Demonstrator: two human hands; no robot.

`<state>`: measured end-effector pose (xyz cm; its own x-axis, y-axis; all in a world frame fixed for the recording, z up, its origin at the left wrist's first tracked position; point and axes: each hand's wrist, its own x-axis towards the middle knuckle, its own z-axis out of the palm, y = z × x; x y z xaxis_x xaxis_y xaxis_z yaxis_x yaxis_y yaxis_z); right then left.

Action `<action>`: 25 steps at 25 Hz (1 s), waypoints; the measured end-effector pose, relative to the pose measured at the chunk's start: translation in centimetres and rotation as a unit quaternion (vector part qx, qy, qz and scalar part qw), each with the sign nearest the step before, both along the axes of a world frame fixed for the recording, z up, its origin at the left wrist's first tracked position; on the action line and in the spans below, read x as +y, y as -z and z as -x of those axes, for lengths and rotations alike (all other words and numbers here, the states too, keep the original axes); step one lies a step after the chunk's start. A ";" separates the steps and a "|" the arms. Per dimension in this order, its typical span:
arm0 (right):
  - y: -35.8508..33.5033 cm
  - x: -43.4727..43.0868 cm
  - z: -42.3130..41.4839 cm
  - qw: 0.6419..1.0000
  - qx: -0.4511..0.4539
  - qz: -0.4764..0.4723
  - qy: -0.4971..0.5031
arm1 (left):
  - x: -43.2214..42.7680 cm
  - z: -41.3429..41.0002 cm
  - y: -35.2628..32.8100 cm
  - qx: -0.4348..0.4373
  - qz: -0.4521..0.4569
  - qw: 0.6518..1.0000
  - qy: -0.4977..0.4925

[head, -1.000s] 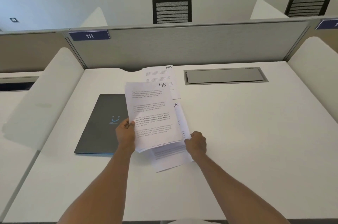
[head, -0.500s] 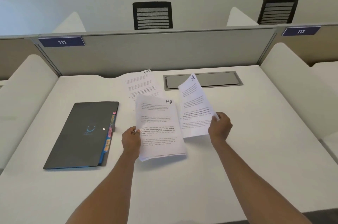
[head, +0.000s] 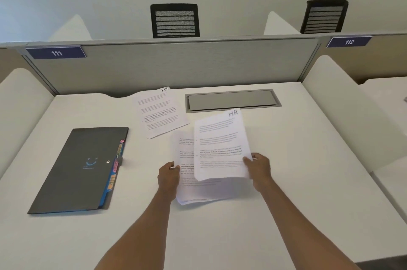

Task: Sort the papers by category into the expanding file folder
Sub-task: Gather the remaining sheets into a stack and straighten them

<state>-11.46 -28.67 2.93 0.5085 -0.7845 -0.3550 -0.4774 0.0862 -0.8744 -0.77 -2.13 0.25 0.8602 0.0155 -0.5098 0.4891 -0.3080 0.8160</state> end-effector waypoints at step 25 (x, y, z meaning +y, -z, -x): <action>1.8 5.6 -8.4 0.900 0.147 0.343 -0.224 | 0.3 -1.5 2.4 0.046 0.070 0.996 0.026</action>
